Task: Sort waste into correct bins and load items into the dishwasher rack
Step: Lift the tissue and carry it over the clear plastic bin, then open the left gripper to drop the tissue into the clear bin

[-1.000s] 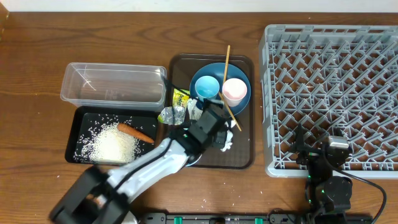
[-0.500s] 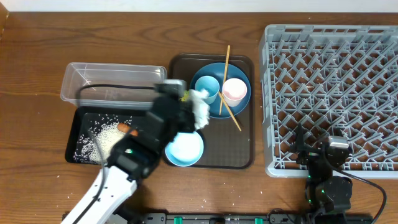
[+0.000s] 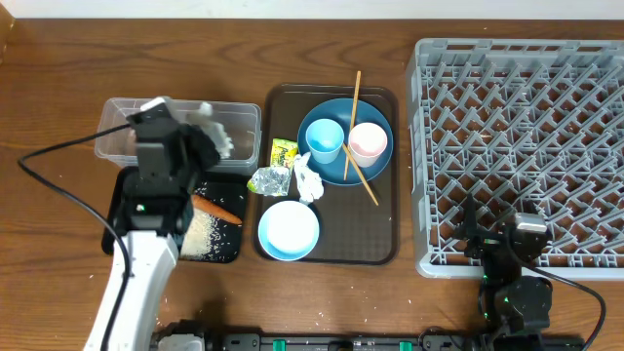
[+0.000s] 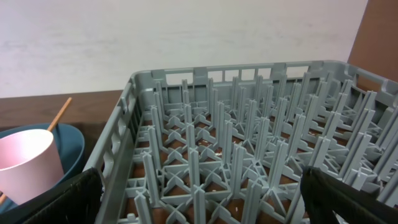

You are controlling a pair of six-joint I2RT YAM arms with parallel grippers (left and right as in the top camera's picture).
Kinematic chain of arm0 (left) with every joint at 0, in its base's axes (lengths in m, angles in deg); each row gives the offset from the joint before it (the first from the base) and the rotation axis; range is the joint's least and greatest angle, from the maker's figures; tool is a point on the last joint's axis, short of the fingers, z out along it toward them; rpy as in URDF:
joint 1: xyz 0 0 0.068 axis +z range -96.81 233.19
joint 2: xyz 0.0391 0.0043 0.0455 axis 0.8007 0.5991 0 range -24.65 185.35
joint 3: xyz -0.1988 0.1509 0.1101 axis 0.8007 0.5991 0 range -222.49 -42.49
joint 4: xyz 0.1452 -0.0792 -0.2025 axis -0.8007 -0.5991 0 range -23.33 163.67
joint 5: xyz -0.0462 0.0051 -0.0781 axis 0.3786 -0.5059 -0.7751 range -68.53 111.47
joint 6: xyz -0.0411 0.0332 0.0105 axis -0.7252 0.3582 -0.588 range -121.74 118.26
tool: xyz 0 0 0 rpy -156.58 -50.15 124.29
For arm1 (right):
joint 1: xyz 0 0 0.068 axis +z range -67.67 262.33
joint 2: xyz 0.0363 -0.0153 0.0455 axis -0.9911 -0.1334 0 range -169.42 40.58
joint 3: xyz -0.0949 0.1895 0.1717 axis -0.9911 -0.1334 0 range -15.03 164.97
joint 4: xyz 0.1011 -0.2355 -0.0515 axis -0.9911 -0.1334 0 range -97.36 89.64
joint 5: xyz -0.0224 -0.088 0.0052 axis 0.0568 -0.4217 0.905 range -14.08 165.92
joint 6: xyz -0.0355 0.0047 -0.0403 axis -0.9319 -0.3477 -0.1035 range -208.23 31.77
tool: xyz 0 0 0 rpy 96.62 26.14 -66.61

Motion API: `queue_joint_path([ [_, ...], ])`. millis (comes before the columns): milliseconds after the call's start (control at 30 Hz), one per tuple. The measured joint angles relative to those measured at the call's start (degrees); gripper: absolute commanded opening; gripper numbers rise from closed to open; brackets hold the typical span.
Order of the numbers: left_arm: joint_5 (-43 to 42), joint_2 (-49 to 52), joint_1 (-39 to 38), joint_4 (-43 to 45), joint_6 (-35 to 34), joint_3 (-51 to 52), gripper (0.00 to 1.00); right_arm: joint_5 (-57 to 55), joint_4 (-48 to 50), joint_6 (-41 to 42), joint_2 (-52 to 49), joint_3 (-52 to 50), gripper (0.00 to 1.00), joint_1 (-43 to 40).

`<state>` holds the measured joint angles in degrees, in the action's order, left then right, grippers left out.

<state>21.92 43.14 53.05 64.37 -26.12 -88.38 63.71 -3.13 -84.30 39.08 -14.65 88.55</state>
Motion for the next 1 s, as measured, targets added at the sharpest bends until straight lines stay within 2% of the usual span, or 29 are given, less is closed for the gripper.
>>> queue_joint_path([
  [267,-0.02,11.13,5.73,7.98,0.24,0.0,0.06,0.02,0.0,0.0,0.0,0.0,0.99,0.0],
  [433,-0.02,15.06,7.67,9.33,0.26,0.0,0.08,0.0,0.0,0.0,0.0,0.0,1.0,0.0],
  [467,0.0,15.37,7.91,9.38,0.26,0.0,0.12,0.0,0.0,0.0,0.0,0.0,0.99,0.0],
  [567,-0.04,15.47,8.17,9.55,0.85,0.0,0.47,0.0,0.0,0.0,0.0,0.0,0.99,0.0],
  [600,-0.04,15.47,8.2,9.7,0.81,0.0,0.53,0.0,0.0,0.0,0.0,0.0,0.99,0.0],
  [767,-0.09,15.47,8.2,9.68,0.81,0.0,0.65,0.0,0.0,0.0,0.0,0.0,0.99,0.0],
  [900,-2.99,14.25,8.22,8.9,1.31,0.0,0.67,0.0,0.0,0.0,0.0,0.0,0.99,0.0],
  [1000,-8.52,9.79,8.28,6.38,1.53,0.0,0.67,0.0,0.0,0.0,0.0,0.0,0.99,0.0],
])
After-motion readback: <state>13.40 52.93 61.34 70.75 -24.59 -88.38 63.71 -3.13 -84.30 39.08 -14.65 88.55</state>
